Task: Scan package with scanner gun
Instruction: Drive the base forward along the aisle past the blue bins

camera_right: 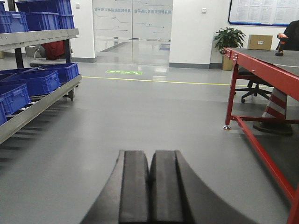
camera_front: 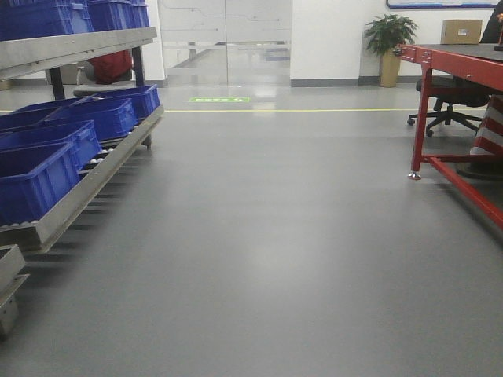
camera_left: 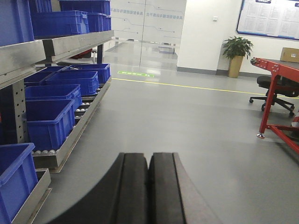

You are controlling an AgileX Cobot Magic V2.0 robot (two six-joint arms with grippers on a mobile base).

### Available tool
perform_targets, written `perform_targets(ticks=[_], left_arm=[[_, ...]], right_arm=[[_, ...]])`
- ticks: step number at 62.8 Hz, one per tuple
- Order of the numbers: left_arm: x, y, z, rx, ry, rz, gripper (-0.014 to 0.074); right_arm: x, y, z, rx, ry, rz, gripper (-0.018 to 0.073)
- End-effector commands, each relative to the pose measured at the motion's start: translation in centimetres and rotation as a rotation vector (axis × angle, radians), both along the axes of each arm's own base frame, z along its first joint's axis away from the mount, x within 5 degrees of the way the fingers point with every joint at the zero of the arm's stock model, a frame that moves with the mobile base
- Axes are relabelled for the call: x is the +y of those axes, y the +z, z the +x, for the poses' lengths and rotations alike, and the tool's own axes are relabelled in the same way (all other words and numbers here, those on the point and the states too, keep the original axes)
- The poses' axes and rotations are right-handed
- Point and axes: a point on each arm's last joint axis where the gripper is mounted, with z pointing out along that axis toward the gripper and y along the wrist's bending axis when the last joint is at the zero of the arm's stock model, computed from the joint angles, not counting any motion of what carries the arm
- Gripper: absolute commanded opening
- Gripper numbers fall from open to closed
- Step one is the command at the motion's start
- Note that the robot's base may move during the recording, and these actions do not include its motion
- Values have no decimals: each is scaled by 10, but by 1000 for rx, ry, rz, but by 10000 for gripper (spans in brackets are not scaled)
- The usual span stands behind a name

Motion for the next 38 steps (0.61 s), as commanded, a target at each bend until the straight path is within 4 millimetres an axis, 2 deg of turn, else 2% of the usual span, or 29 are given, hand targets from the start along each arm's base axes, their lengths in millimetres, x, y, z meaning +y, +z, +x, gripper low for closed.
perform_targets(ticks=[1, 38], left_arm=[[0, 2, 0, -18, 5, 0, -111], [0, 2, 0, -18, 5, 0, -111]], right_arm=[[0, 2, 0, -23, -7, -4, -162], [0, 2, 0, -23, -7, -4, -162]])
